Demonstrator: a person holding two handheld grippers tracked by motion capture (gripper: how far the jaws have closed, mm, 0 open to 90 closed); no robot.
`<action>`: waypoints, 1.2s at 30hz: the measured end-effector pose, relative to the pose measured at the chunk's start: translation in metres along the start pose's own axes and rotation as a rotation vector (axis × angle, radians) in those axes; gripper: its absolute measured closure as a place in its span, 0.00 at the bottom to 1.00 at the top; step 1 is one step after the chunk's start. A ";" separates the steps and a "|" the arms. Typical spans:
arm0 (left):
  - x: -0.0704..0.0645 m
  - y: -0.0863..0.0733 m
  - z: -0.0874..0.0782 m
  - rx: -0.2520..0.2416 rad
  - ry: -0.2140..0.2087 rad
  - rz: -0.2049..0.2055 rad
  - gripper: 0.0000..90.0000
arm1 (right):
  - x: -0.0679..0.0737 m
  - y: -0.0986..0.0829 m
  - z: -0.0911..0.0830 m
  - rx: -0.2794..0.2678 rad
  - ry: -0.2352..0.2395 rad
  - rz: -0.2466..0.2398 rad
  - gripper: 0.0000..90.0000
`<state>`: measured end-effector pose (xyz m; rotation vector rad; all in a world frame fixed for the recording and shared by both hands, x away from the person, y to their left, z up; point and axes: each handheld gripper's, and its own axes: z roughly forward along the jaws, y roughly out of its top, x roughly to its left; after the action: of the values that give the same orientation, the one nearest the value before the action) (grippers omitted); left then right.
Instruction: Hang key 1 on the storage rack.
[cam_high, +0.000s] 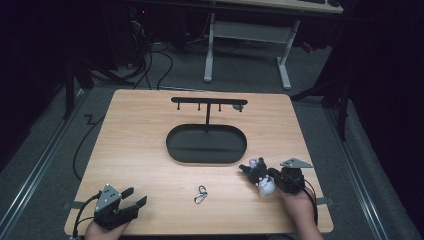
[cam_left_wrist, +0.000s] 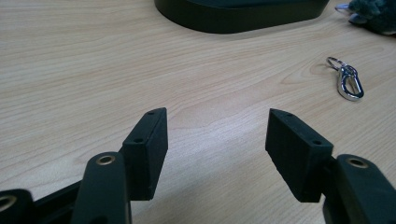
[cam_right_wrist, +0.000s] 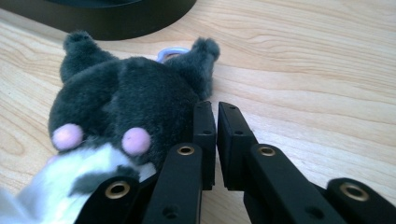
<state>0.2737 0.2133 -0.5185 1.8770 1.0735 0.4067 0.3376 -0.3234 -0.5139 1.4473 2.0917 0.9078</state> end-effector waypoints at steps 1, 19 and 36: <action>0.000 0.001 0.001 0.000 -0.002 0.000 0.44 | -0.001 -0.001 -0.001 -0.004 -0.005 0.007 0.95; -0.021 0.032 0.024 -0.024 -0.096 0.097 0.41 | -0.011 -0.032 -0.031 -0.025 -0.040 0.058 0.84; -0.010 0.014 0.038 0.019 -0.097 0.122 0.38 | 0.005 -0.026 -0.030 0.109 -0.073 0.011 0.71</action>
<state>0.3001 0.1815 -0.5262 1.9648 0.9047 0.3714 0.2986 -0.3330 -0.5122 1.5249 2.1101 0.7434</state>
